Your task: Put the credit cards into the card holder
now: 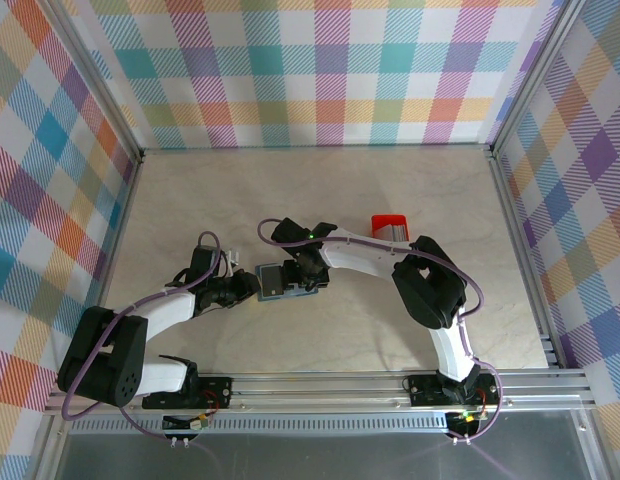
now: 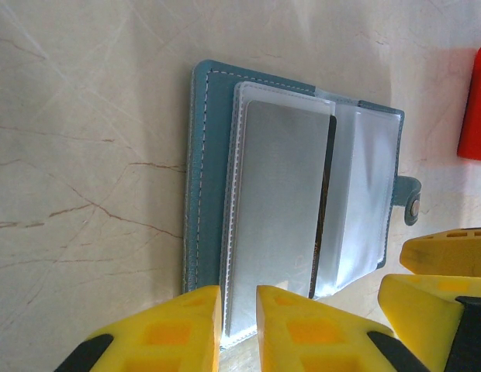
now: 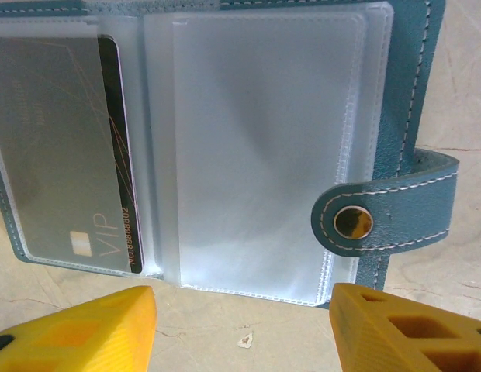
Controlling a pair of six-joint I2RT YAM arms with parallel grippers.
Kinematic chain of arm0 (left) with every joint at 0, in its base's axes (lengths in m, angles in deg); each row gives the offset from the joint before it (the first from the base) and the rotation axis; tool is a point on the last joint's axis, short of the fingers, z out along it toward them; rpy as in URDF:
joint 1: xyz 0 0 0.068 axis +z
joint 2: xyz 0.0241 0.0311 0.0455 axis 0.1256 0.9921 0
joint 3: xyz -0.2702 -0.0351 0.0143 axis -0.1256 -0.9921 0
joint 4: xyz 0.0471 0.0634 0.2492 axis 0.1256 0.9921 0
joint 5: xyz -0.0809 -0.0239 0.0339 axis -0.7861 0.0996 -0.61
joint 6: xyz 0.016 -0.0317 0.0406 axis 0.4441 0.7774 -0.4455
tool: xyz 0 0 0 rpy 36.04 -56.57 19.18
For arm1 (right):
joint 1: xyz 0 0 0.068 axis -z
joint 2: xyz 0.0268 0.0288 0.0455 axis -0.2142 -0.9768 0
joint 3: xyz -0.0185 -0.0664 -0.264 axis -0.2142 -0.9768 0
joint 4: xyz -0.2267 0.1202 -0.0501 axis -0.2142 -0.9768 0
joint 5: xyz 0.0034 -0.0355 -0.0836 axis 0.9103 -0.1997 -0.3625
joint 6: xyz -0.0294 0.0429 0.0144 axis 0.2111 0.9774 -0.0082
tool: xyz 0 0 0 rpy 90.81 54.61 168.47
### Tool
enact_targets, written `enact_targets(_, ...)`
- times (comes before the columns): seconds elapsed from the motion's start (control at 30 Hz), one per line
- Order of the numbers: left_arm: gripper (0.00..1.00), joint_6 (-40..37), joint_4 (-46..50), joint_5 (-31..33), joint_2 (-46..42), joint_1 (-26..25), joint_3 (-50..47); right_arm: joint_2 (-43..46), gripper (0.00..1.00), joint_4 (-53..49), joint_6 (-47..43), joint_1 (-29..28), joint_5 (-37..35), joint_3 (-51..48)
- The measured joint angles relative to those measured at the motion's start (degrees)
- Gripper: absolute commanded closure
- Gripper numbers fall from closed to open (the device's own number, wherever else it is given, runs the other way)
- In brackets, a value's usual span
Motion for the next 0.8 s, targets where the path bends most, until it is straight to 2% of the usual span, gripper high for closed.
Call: enact_targets(0.8,0.81,-0.04,-0.11,-0.02,0.09,0.00,0.00,-2.43,0.39,0.96,1.11,0.48,1.33,0.00)
